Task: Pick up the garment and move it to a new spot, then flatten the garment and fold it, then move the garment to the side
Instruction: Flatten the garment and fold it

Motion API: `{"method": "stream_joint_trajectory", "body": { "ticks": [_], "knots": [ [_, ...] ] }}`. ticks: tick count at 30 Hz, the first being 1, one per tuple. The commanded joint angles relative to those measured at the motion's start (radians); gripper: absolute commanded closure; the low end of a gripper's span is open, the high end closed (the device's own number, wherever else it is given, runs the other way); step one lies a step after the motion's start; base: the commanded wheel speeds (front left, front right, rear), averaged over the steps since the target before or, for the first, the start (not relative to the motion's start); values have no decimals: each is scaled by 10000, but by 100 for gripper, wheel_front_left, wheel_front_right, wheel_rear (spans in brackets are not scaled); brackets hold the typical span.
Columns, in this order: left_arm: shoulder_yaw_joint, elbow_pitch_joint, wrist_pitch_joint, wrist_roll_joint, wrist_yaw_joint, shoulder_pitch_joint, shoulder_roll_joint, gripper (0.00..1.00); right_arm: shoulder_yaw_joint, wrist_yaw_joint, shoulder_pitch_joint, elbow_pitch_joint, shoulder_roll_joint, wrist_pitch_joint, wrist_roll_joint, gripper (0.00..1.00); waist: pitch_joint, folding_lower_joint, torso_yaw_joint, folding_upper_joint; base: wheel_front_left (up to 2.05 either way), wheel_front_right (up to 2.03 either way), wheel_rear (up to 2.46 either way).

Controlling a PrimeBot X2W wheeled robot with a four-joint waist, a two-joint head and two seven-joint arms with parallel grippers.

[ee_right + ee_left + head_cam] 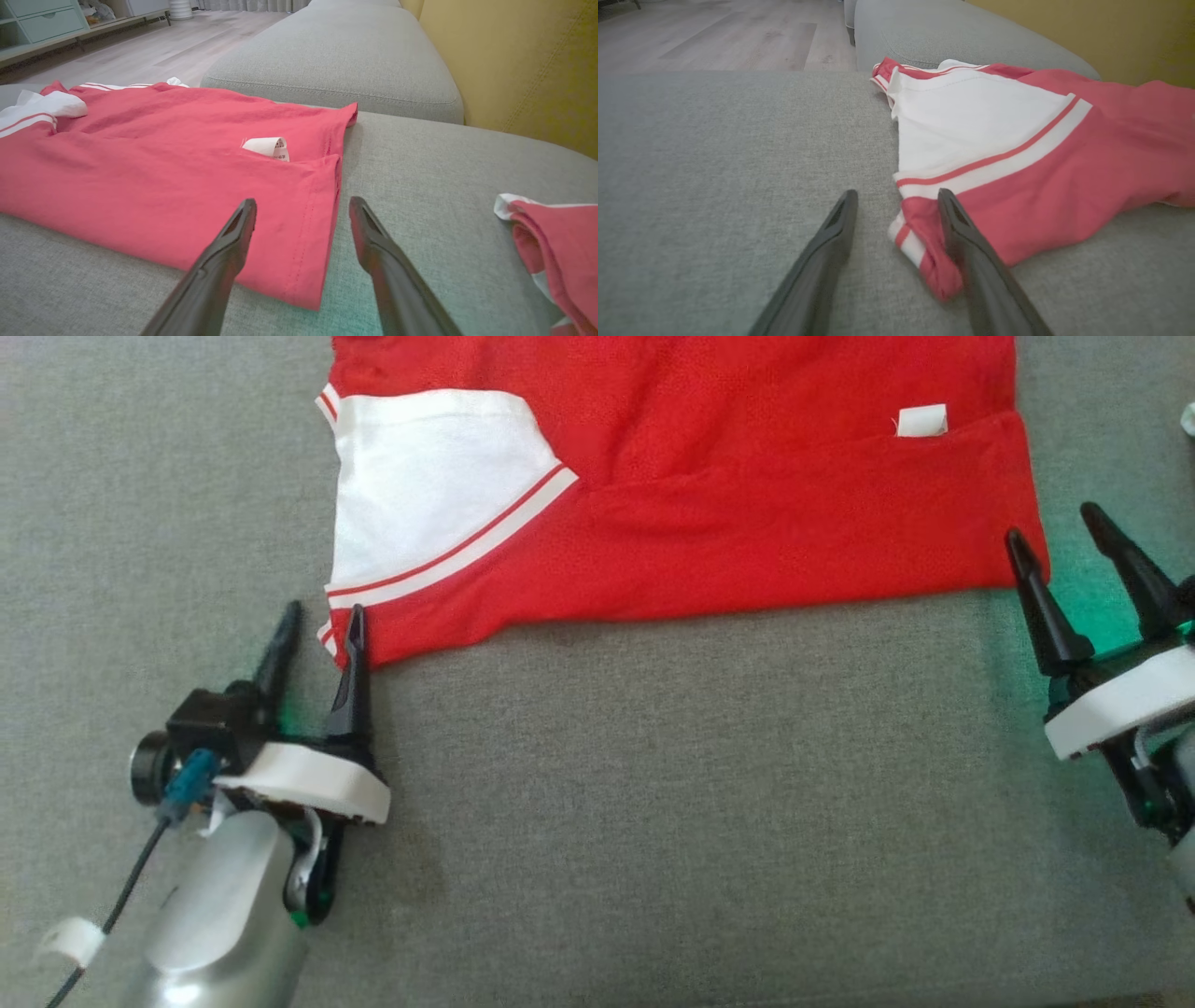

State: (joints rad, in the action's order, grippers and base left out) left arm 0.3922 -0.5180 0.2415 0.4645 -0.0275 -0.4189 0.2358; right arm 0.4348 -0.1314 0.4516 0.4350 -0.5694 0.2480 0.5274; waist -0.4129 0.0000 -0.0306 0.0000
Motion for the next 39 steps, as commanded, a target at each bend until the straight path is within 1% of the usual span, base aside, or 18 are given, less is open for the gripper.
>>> {"method": "stream_joint_trajectory", "body": {
  "ticks": [1,2,3,4,5,8,13,17,19,20,21,22,26,30,34,39],
  "knots": [
    [44,-184,-117,40,-45,308,-53,51,84,7,-309,-28,-105,95,141,0,77,0,56,0,0,0,0],
    [92,-176,-114,54,-77,333,-103,61,108,7,-322,76,-64,51,226,0,122,0,87,0,0,0,0],
    [143,-155,-111,60,-104,361,-146,80,125,7,-329,183,-24,7,299,0,170,0,123,0,0,0,0],
    [204,-117,-105,40,-127,387,-171,96,144,7,-330,290,17,-41,360,0,217,0,160,0,0,0,0],
    [266,-60,-92,18,-161,412,-190,100,164,7,-328,398,68,-102,427,0,264,0,195,0,0,0,0],
    [368,225,-4,-102,-204,438,-180,100,171,7,-267,765,269,-296,726,0,382,0,289,0,0,0,0],
    [269,629,123,-371,-110,366,67,100,73,7,58,1517,644,-449,1067,0,497,0,350,0,0,0,0],
    [211,787,155,-520,-97,301,258,100,243,7,388,1975,863,-642,1185,0,526,0,331,0,0,0,0],
    [179,840,171,-680,-87,194,460,100,568,7,703,2391,1018,-1053,1519,0,540,0,315,0,0,0,0],
    [175,841,174,-731,-88,150,517,100,722,7,792,2470,1015,-1156,1614,59,550,0,316,0,0,0,0],
    [175,841,174,-731,-88,150,517,100,722,7,792,2470,1015,-1156,1614,59,550,0,316,0,0,0,0],
    [180,822,177,-778,-92,109,567,100,844,7,858,2557,987,-1223,1715,100,567,0,322,0,0,0,0],
    [210,666,184,-856,-157,-6,683,100,1353,7,829,2575,710,-1398,2288,100,754,0,347,0,0,0,0],
    [271,588,187,-873,-218,107,789,100,1744,7,504,2317,132,-1230,2667,100,1052,0,296,0,0,0,0],
    [417,646,103,-849,-272,546,923,100,2151,7,-105,1808,-527,-1220,3077,100,1389,0,213,0,0,0,0],
    [591,1188,-63,-833,-71,1510,1060,100,2405,7,-938,1204,-1269,-1211,3290,100,1716,0,81,0,0,0,0]
  ]
}}
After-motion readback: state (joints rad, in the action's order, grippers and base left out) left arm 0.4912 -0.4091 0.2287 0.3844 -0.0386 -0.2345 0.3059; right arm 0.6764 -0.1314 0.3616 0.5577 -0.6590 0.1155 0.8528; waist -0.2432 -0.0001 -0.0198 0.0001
